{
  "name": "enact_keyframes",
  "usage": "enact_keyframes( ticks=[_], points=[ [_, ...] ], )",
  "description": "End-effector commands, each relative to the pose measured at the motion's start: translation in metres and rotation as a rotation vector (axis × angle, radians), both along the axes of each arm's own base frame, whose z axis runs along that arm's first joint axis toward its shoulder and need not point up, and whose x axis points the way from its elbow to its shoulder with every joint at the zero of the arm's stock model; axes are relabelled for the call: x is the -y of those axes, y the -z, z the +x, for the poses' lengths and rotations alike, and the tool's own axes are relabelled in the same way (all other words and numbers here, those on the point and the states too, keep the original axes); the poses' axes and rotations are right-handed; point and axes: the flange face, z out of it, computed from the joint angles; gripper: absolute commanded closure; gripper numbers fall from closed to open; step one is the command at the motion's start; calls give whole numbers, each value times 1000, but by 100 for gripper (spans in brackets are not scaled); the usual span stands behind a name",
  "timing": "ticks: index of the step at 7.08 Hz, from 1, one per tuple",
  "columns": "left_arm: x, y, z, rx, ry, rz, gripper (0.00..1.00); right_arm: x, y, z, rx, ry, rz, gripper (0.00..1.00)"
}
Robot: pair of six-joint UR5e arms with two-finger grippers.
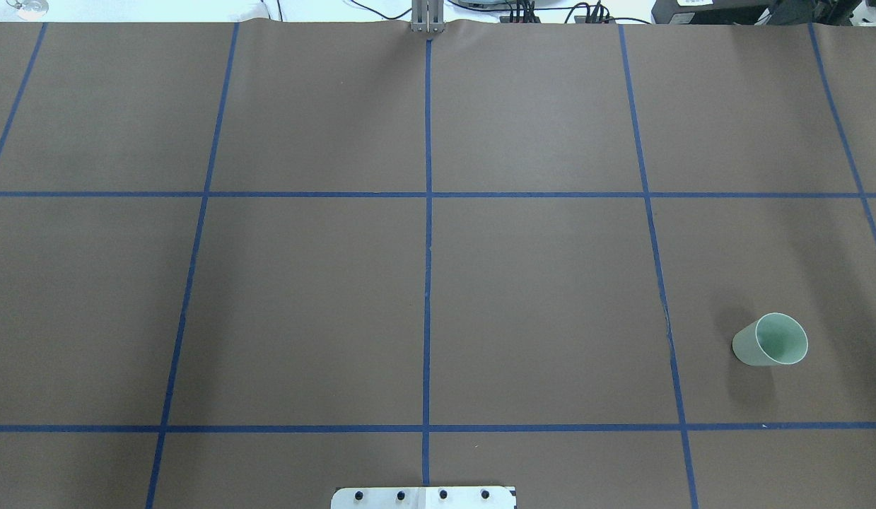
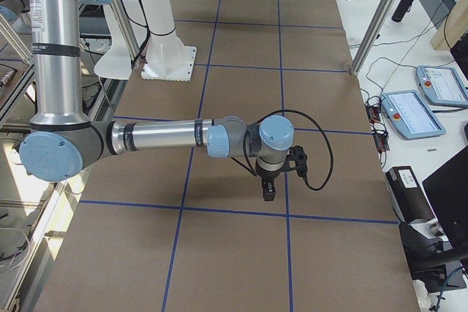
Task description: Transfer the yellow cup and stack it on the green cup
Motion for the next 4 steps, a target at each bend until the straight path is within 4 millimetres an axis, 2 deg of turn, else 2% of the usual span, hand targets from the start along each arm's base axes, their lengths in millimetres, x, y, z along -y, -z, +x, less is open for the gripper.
enact_keyframes(
  ticks=[1, 2, 3, 4],
  points=[
    [-25, 11, -14, 171, 64, -33, 0, 0, 1, -1, 1, 2, 1, 0],
    [-35, 31, -17, 213, 66, -95, 0, 0, 2, -2, 2, 3, 2, 0],
    [-45, 41, -22, 270, 72, -130, 0, 0, 2, -2, 2, 4, 3, 0],
    [-58, 40, -30, 360, 93, -157, 0, 0, 2, -4, 3, 6, 2, 0]
  ],
)
